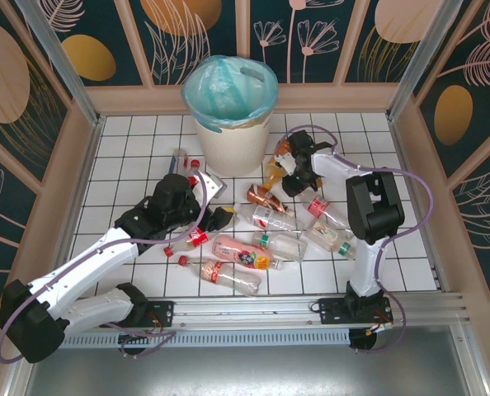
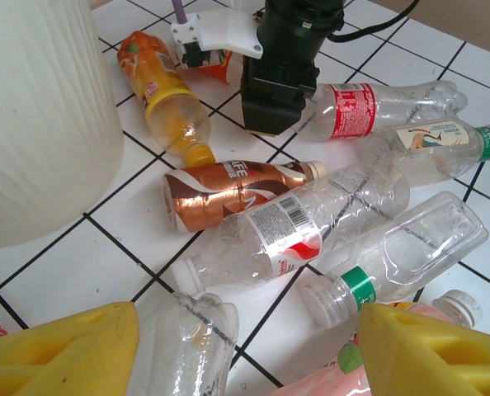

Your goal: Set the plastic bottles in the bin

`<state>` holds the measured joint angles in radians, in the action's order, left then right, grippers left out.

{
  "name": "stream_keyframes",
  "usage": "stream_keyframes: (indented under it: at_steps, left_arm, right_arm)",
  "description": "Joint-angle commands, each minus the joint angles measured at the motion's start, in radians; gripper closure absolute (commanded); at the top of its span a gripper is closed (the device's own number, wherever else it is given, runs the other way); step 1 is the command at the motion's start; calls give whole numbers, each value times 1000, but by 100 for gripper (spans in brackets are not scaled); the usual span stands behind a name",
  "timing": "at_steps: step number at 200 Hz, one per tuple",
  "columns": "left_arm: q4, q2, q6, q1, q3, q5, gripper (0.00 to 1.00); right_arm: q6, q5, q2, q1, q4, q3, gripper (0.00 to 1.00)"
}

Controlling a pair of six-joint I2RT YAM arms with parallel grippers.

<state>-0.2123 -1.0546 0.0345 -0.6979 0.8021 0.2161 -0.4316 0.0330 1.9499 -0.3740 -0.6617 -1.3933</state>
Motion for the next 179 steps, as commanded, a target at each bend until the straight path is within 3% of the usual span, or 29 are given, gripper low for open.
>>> stream_keyframes:
  at_steps: [1,31,133,179]
  left_arm:
    - [22,26,21,-5,3,-18,29]
    - [22,43,19,-4,-1,-26,28]
    - [17,30,16,-5,-5,-42,28]
    - [14,49,16,-5,2,-37,28]
  right_arm:
    - [13,15,1,8,-36,-36,55]
    - [10,17,1,9,-58,-42,49]
    - [19,22,41,14,-75,-46,52]
    - [30,7,-17,20,-72,-54,70]
